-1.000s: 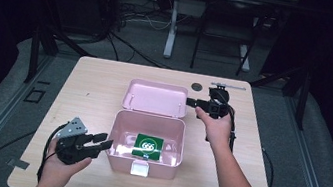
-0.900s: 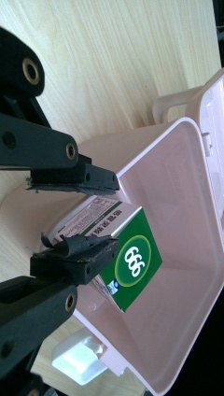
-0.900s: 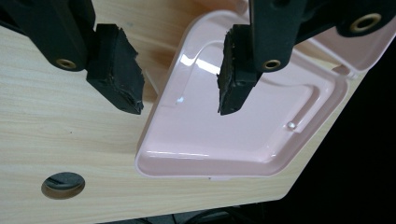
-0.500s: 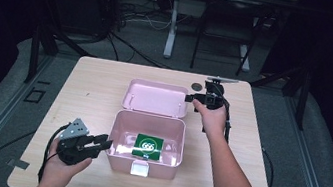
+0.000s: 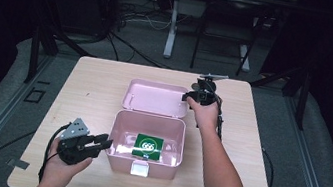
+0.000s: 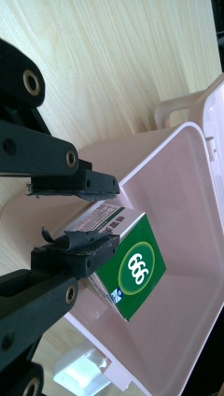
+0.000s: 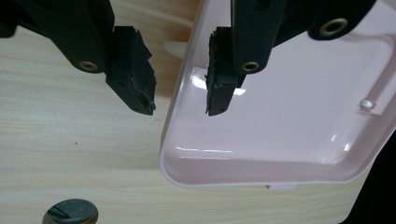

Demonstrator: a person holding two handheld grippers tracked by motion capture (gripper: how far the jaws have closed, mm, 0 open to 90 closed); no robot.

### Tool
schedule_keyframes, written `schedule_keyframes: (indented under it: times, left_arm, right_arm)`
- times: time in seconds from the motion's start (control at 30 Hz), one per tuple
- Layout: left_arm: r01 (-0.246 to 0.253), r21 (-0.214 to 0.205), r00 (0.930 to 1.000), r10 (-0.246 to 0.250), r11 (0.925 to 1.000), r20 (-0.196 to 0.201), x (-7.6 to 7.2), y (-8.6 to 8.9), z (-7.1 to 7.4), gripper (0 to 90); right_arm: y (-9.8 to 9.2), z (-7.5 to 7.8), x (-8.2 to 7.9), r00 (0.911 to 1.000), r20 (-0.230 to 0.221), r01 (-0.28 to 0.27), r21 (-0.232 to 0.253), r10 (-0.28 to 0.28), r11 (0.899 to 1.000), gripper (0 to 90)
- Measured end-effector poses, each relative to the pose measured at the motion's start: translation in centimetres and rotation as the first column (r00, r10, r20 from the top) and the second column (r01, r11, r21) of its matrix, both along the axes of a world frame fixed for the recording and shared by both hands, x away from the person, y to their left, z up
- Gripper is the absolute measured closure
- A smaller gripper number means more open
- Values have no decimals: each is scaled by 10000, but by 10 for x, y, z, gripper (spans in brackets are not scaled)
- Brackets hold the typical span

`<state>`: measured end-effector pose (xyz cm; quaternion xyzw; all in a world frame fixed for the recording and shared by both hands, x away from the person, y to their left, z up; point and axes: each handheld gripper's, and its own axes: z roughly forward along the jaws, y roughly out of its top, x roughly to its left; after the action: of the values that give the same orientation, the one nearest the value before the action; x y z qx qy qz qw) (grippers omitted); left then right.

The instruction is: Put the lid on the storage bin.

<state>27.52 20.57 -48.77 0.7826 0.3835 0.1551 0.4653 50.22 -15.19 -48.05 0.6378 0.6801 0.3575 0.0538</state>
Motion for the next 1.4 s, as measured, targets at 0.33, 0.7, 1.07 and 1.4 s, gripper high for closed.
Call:
schedule_keyframes:
  times: [0.33,0.7,1.07,1.4]
  left_arm:
    - [-11,74,10000,11,10000,26,0,0,1,713]
    - [-48,118,9999,47,9999,98,0,-1,1,717]
    - [-87,101,9999,86,9999,101,-1,-2,0,719]
    - [-121,100,9999,120,9999,110,-1,-2,0,719]
  right_arm:
    - [4,-6,4,9995,-329,1,-74,-3,10000,769]
    - [13,8,-3,9992,395,99,-978,-60,9952,818]
    - [12,32,-16,9905,1335,447,-787,-339,9959,855]
    - [15,49,-35,9670,2541,471,-1162,-162,9921,864]
